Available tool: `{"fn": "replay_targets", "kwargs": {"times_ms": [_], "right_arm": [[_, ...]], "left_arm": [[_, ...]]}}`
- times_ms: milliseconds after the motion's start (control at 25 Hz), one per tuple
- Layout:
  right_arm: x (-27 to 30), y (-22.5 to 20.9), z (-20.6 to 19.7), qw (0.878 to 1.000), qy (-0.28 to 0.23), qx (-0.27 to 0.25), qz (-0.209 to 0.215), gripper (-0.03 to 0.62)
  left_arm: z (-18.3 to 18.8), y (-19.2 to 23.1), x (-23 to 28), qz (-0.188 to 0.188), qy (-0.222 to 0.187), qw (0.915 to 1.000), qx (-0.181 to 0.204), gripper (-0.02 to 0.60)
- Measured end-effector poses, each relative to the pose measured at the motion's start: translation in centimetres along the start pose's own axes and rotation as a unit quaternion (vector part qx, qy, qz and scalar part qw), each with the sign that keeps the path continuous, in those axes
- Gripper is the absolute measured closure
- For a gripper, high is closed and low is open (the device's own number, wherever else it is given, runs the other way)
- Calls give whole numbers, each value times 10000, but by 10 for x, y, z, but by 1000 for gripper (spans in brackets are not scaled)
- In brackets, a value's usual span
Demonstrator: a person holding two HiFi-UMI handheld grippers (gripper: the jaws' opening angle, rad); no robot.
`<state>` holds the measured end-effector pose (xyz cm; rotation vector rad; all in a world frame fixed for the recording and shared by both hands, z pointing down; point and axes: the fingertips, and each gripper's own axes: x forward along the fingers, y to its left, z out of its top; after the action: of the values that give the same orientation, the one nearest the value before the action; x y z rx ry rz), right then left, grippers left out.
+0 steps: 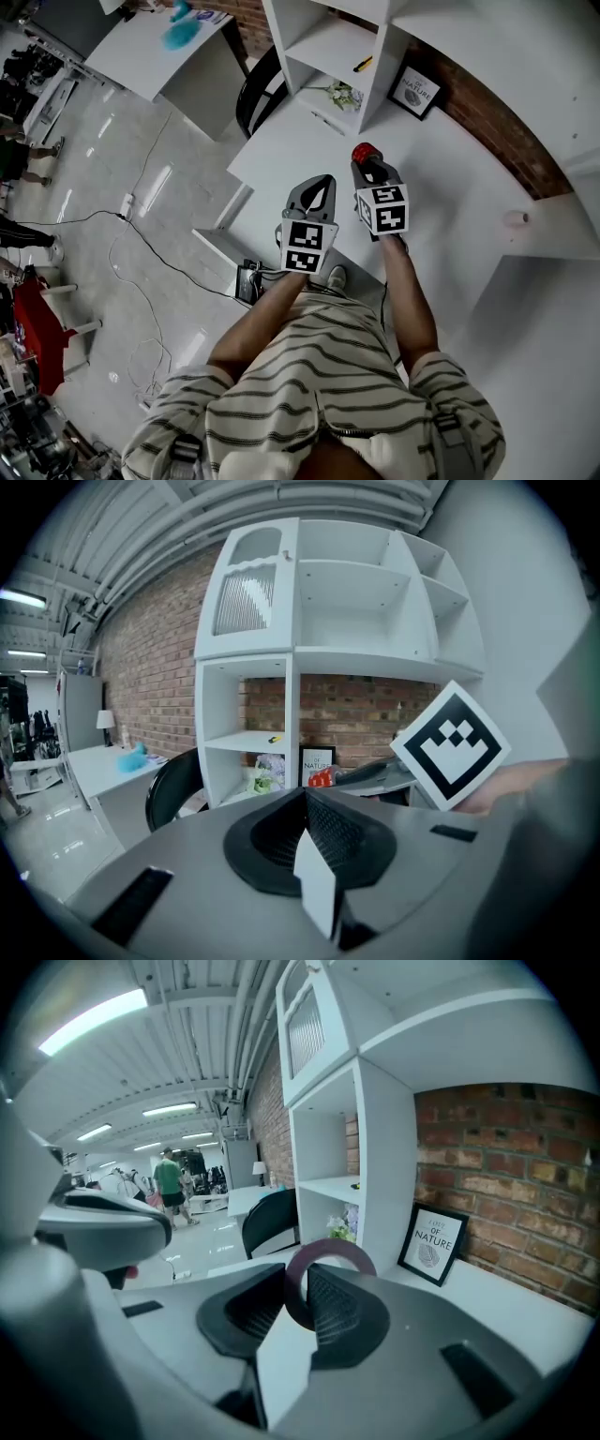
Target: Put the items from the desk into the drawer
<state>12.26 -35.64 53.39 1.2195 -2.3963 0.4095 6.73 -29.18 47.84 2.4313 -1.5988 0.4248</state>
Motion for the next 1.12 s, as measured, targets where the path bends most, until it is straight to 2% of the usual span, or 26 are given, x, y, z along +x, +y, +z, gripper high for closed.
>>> {"fn": "replay_targets", "kwargs": {"times_ms": [440, 1120], "right_arm": [[-40, 29, 45, 9956, -781, 494, -125, 513], [-90, 58, 105, 9835, -1695, 527, -357, 514]], "left_arm": [[30, 11, -26, 148, -414, 9990, -49, 575], [71, 23, -52, 293, -939, 9951, -36, 575]]}}
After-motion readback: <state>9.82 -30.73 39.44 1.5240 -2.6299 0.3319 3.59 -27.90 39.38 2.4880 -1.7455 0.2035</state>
